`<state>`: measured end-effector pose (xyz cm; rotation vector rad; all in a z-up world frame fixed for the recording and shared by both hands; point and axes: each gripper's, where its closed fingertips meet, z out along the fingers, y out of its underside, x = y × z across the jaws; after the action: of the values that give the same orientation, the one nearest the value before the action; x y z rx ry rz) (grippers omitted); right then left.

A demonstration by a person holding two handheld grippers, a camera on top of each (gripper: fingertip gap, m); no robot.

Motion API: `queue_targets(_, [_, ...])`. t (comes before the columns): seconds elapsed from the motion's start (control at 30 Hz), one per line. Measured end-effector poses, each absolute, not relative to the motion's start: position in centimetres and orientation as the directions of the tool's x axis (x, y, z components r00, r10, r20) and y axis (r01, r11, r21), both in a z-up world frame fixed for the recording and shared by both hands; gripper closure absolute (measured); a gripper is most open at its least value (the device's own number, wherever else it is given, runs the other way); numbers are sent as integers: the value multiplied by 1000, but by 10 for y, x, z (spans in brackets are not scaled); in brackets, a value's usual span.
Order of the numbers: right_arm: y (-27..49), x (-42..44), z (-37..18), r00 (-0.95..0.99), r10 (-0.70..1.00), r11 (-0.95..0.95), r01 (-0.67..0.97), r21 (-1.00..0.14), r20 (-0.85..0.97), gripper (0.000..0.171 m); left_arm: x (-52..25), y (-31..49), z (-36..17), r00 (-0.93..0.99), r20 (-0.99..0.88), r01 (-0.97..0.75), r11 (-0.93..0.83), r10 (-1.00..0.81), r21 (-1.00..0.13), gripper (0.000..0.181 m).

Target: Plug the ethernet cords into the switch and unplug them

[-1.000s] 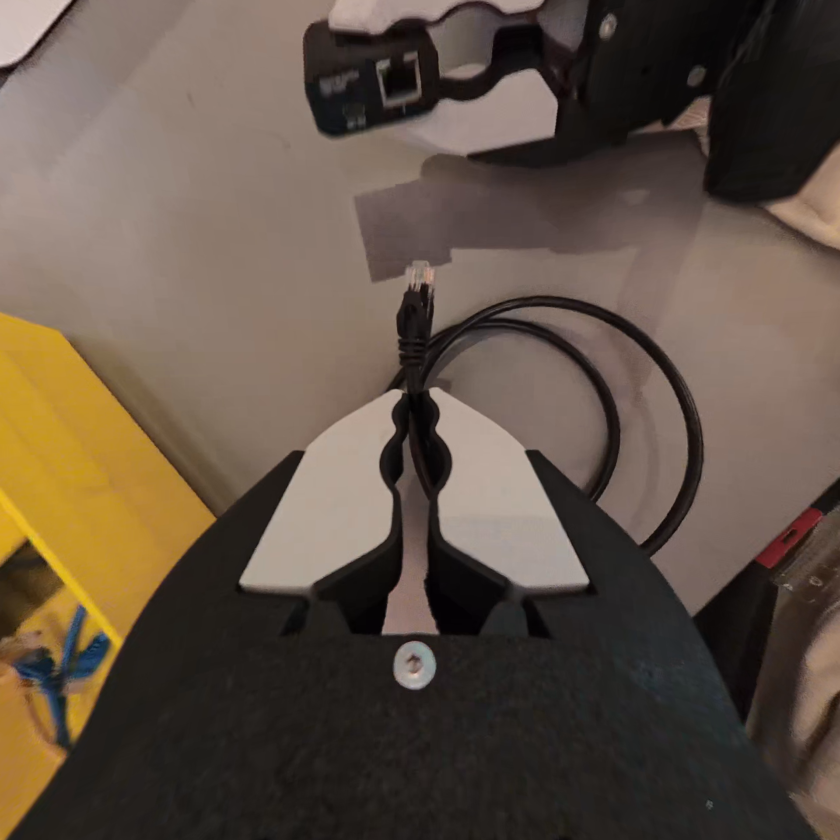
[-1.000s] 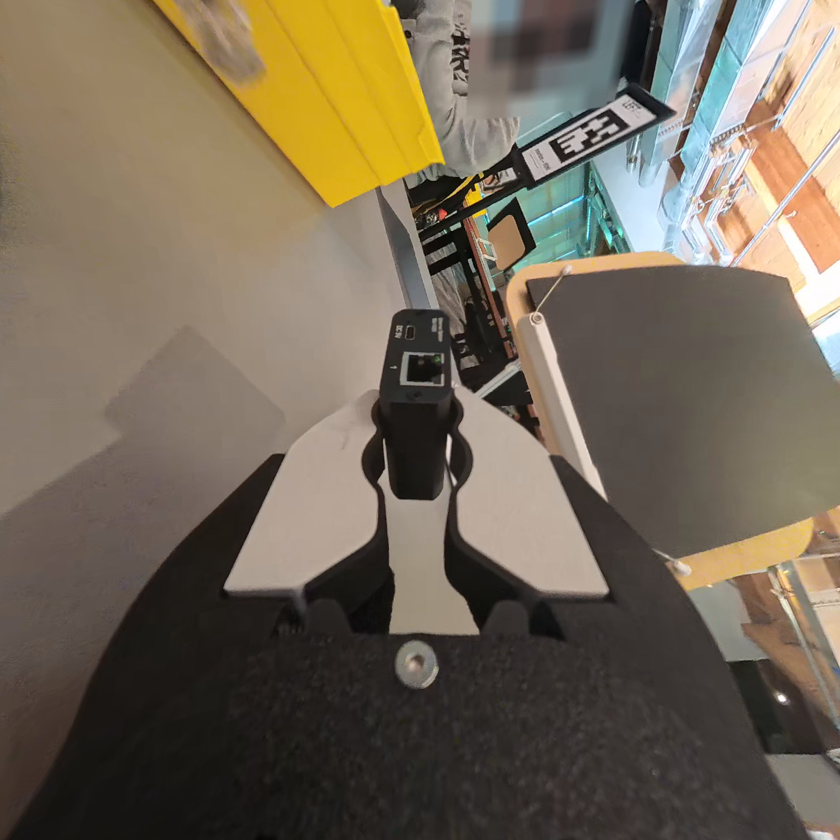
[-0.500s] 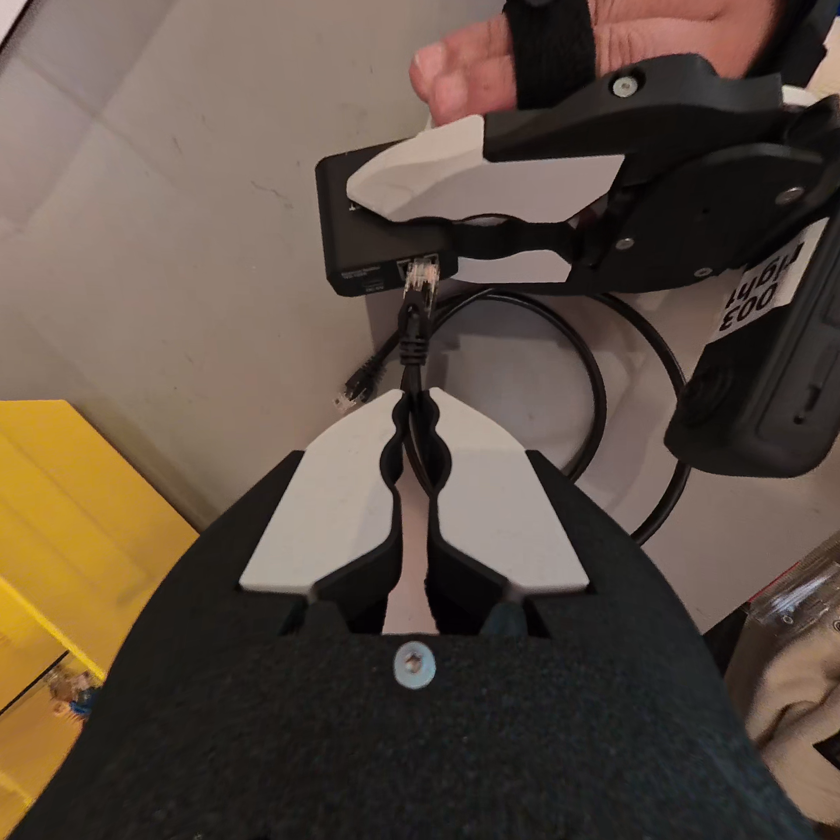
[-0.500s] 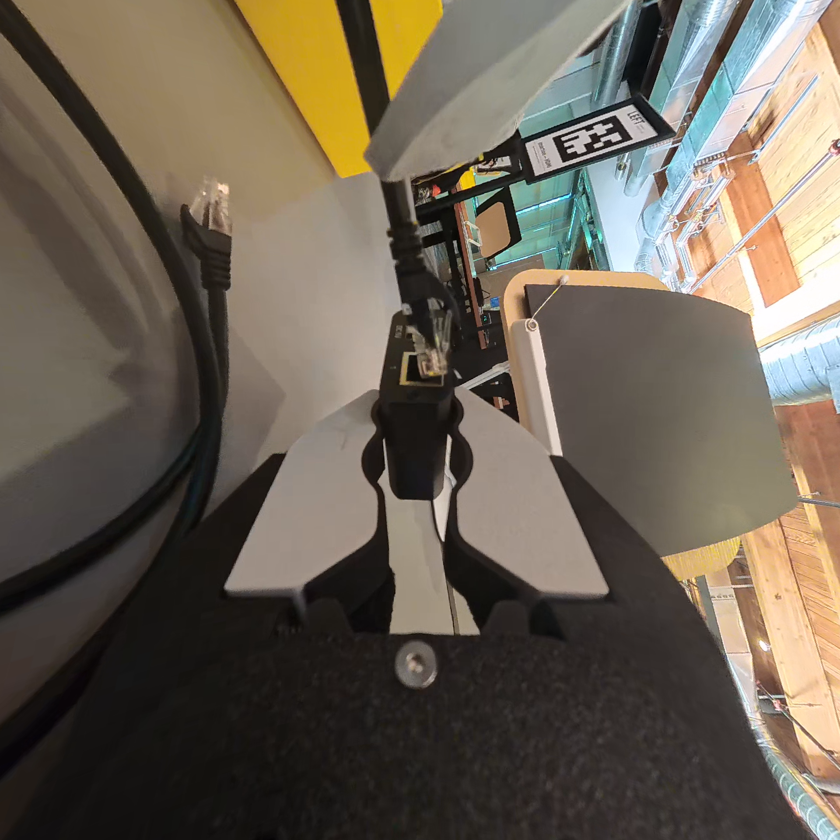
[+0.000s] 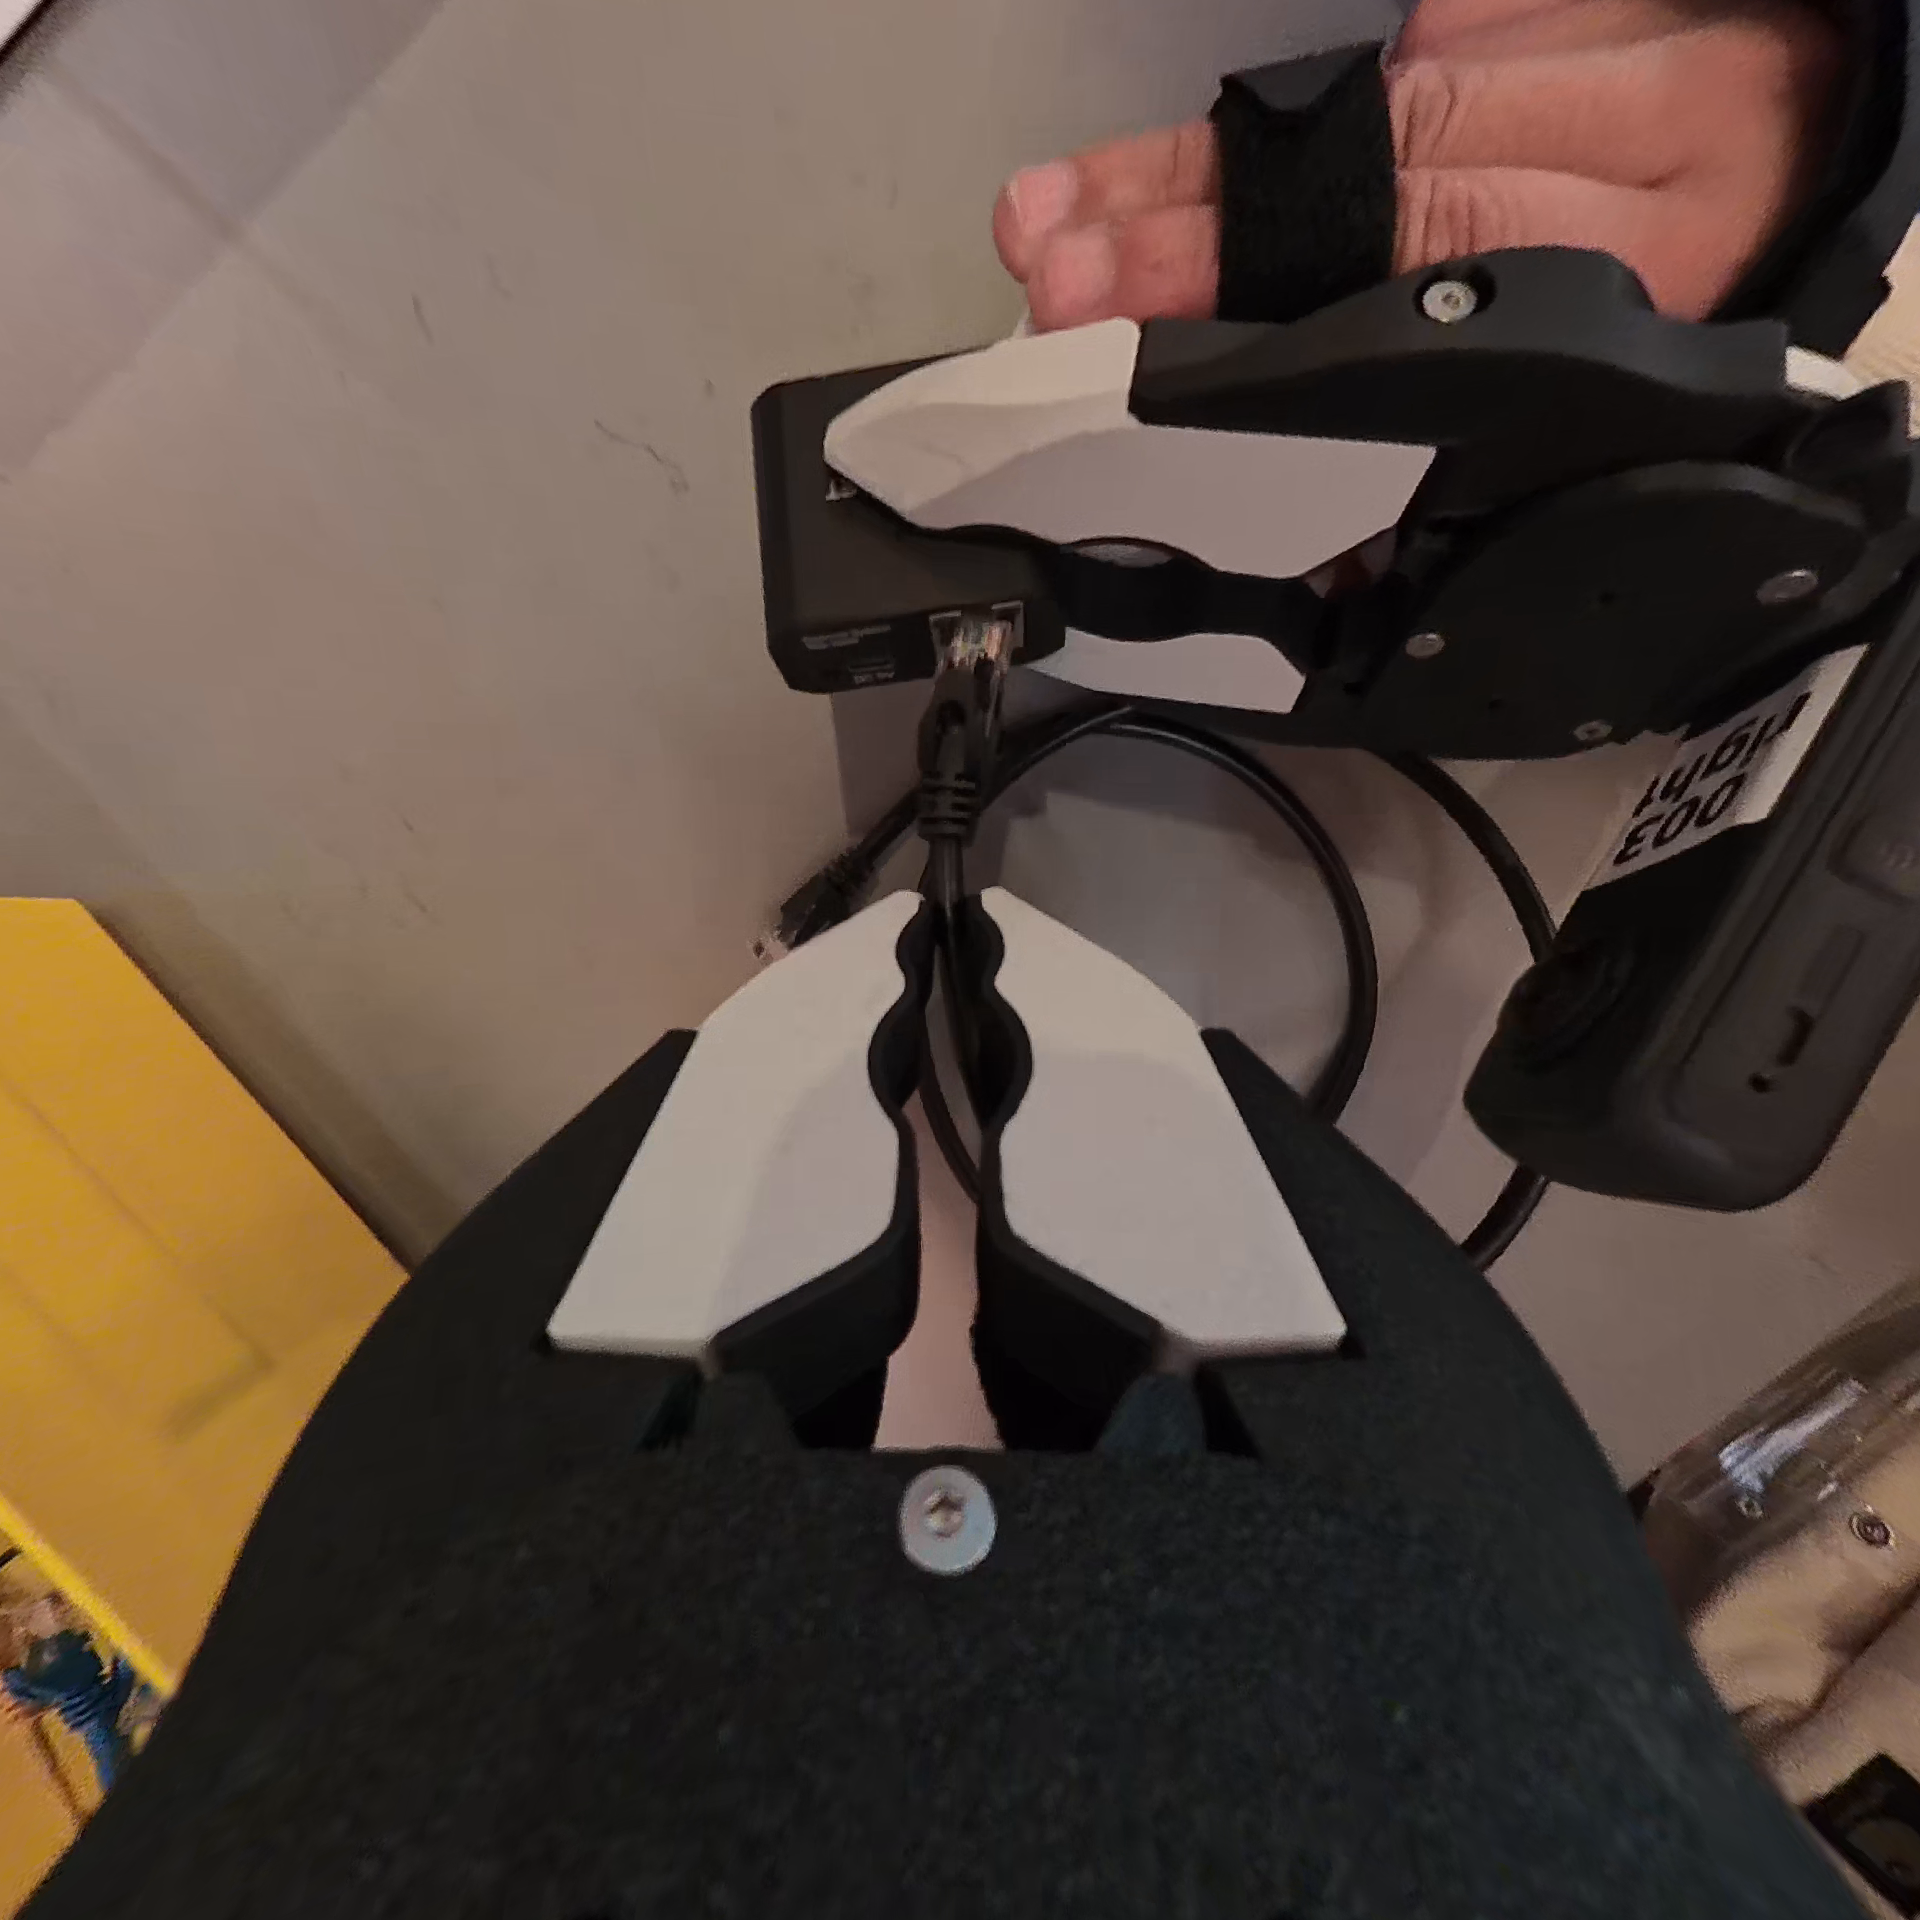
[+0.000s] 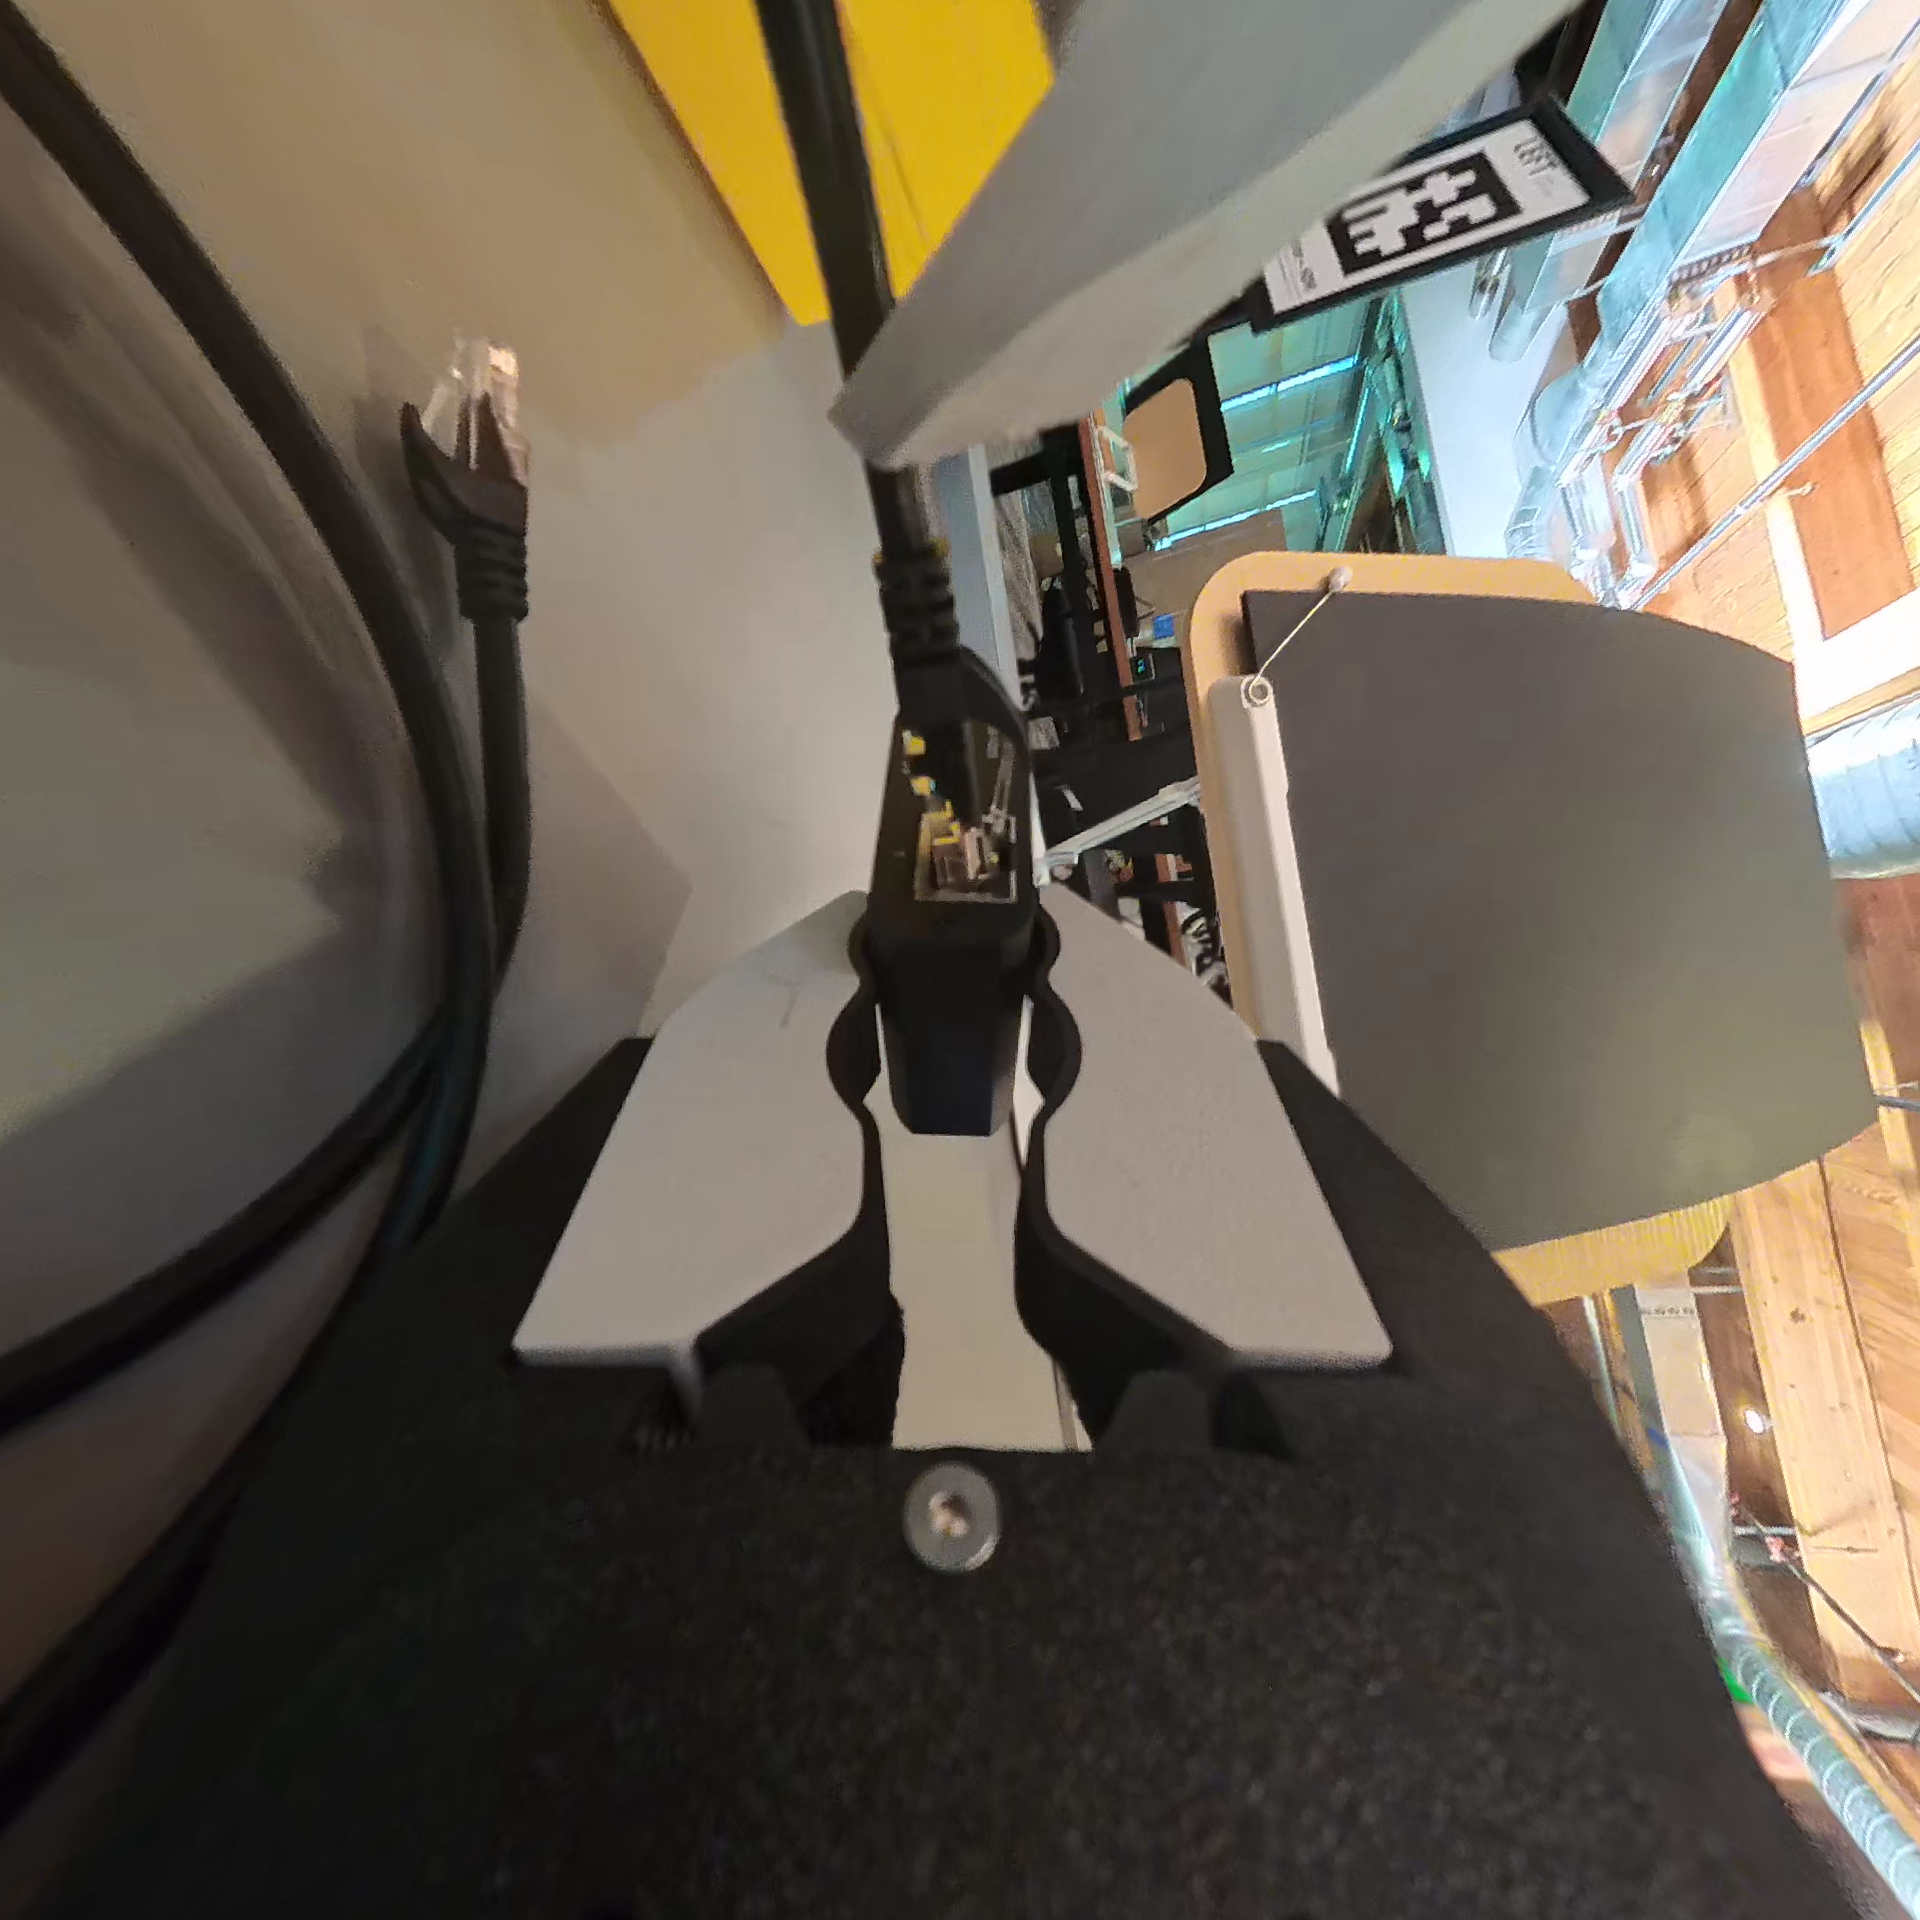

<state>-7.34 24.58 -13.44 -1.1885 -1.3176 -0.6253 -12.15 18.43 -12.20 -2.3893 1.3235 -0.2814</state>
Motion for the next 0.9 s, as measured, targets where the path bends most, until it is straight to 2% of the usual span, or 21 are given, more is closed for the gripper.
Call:
queue_targets(0.23, [248,-69,-135,238,273,299,900,-317,932,147,-118,190,-122,597,46,-635,-507,-801,-583,177])
queue_targets(0.37, [249,-74,-139,139,217,260,946,-194,966,147,-126,192,-130,628,6,-641,-521,-778,-564,176])
queue_targets(0.5, [248,-81,-144,8,162,255,966,-49,987,147,-138,194,-146,649,-76,-691,-545,-757,-474,176])
queue_targets(0.57, [248,-82,-148,-52,150,234,972,16,987,147,-135,191,-148,632,-83,-708,-532,-770,-464,177])
queue_targets(0.67, [250,-79,-149,-31,169,220,976,-7,985,147,-126,185,-144,608,-19,-698,-523,-794,-489,177])
queue_targets(0.8, [246,-77,-145,57,201,236,966,-105,978,147,-125,188,-137,594,23,-670,-511,-804,-539,177])
queue_targets(0.9, [242,-77,-144,165,281,282,927,-246,945,147,-125,195,-131,591,32,-625,-482,-806,-613,177])
